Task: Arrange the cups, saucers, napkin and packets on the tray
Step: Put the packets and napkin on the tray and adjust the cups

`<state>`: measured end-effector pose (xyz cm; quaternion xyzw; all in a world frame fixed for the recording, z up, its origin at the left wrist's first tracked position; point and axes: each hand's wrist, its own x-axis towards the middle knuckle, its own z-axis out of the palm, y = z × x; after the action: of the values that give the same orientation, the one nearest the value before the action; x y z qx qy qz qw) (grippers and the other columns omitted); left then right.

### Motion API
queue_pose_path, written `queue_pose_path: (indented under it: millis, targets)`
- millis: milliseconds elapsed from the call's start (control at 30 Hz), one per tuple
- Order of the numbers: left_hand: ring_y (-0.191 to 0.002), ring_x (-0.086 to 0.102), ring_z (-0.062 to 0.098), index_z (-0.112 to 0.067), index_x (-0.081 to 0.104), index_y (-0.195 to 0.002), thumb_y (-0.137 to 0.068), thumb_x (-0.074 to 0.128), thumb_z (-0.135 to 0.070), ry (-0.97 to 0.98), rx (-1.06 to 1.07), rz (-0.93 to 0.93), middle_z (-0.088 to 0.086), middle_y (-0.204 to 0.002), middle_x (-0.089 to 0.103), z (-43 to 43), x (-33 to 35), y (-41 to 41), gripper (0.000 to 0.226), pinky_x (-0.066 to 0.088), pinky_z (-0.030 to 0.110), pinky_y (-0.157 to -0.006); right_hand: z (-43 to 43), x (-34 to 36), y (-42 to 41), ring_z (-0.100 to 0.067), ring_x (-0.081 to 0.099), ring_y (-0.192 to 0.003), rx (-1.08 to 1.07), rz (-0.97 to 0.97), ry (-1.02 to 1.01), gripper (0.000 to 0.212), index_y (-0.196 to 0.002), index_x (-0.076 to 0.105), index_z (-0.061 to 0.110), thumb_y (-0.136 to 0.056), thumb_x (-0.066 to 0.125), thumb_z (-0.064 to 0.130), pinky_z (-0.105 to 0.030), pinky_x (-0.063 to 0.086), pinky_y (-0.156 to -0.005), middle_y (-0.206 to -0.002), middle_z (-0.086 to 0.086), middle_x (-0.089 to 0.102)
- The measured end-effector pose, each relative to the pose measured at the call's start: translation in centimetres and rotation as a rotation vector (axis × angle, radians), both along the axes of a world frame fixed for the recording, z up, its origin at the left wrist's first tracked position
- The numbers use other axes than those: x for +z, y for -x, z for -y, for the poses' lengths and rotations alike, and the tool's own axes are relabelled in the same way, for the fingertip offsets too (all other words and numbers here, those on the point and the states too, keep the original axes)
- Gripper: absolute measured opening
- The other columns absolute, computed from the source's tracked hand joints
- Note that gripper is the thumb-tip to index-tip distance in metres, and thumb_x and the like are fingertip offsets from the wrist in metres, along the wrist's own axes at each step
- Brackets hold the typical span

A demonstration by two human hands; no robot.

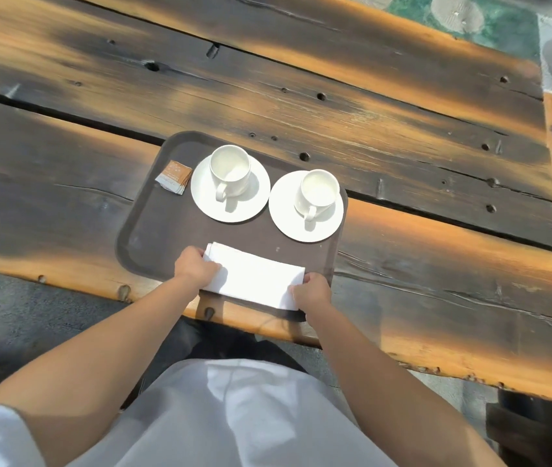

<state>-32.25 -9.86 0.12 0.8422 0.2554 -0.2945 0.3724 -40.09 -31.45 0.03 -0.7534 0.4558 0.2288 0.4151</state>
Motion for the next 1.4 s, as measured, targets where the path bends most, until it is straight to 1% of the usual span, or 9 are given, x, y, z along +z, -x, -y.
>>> queue_pose_path:
  millis: [167,367,567,700,833,1033,1133,1233,1400]
  targets:
    - [-0.106,0.065,0.036,-0.005,0.062,-0.116,-0.080,0.079,-0.005,0.215,0.229,0.033,0.016,-0.117,0.067,0.6,0.2,-2.1,0.040,0.055,0.049,-0.094,1.2,0.5,-1.9,-0.021,0.054,-0.075,-0.129,0.110,-0.050,0.016,-0.075,0.058,0.014,-0.086,0.068,0.011,-0.030,0.044,-0.060,-0.075,0.001,0.058]
    - [-0.103,0.065,0.032,-0.015,0.060,-0.107,-0.079,0.077,0.000,0.220,0.318,0.107,0.008,-0.107,0.066,0.9,-0.3,-2.3,0.036,0.056,0.047,-0.091,0.9,-0.1,-2.2,-0.021,0.058,-0.080,-0.083,0.112,-0.035,0.007,-0.085,0.060,0.017,-0.091,0.063,0.015,-0.032,0.049,-0.068,-0.078,0.003,0.060]
    - [-0.095,0.059,0.021,-0.018,0.058,-0.118,-0.081,0.077,-0.015,0.005,0.115,0.196,0.001,-0.103,0.065,0.6,-0.7,-1.7,0.042,0.052,0.037,-0.087,0.4,-0.8,-1.8,-0.022,0.061,-0.091,-0.031,0.087,0.038,0.010,-0.092,0.058,0.018,-0.090,0.067,0.023,-0.037,0.055,-0.082,-0.092,-0.001,0.066]
    - [-0.095,0.054,0.019,-0.014,0.054,-0.123,-0.080,0.080,-0.028,-0.111,-0.003,0.204,0.001,-0.104,0.061,0.1,-0.1,-2.2,0.052,0.047,0.034,-0.085,0.3,0.1,-2.2,-0.021,0.055,-0.089,0.082,0.073,0.176,0.019,-0.098,0.051,0.016,-0.090,0.064,0.027,-0.030,0.044,-0.075,-0.098,-0.002,0.061]
    - [-0.101,0.059,0.022,-0.017,0.057,-0.113,-0.086,0.076,-0.029,-0.112,-0.024,0.186,-0.001,-0.097,0.061,-1.8,1.5,-3.5,0.035,0.050,0.033,-0.083,-1.1,1.7,-3.1,-0.020,0.048,-0.087,0.092,0.211,0.322,0.013,-0.100,0.049,0.015,-0.091,0.057,0.021,-0.031,0.042,-0.073,-0.098,0.001,0.048]
    - [-0.101,0.066,0.024,-0.016,0.067,-0.108,-0.092,0.068,-0.020,-0.167,-0.035,0.229,0.003,-0.099,0.071,-5.9,3.6,-6.7,0.016,0.050,0.031,-0.090,-7.7,4.0,-9.1,-0.022,0.058,-0.068,0.280,0.206,-0.132,0.014,-0.074,0.056,0.013,-0.087,0.052,0.020,-0.034,0.051,-0.070,-0.082,-0.022,0.064]
    - [-0.103,0.066,0.024,-0.013,0.069,-0.113,-0.093,0.066,-0.018,-0.169,-0.038,0.254,0.006,-0.104,0.073,-7.9,4.2,-9.0,0.020,0.044,0.025,-0.088,-11.8,4.7,-11.6,-0.022,0.064,-0.058,0.211,0.196,-0.300,0.018,-0.064,0.056,0.016,-0.082,0.054,0.017,-0.039,0.055,-0.066,-0.075,-0.015,0.065]
    - [-0.112,0.066,0.025,-0.009,0.070,-0.120,-0.093,0.065,-0.013,-0.160,-0.038,0.315,0.009,-0.115,0.073,-9.3,4.6,-12.1,0.027,0.044,0.029,-0.103,-15.2,5.1,-14.4,-0.035,0.067,-0.087,0.225,0.197,-0.334,0.019,-0.085,0.066,0.002,-0.086,0.049,0.010,-0.049,0.055,-0.089,-0.092,-0.022,0.068]
    - [-0.116,0.064,0.026,-0.010,0.068,-0.126,-0.093,0.067,-0.013,-0.126,-0.158,0.354,0.009,-0.123,0.070,-9.8,4.5,-17.1,0.033,0.046,0.033,-0.103,-18.8,6.7,-19.3,-0.027,0.052,-0.127,0.161,0.144,-0.316,0.039,-0.137,0.050,0.003,-0.099,0.041,0.009,-0.032,0.041,-0.106,-0.136,-0.014,0.057]
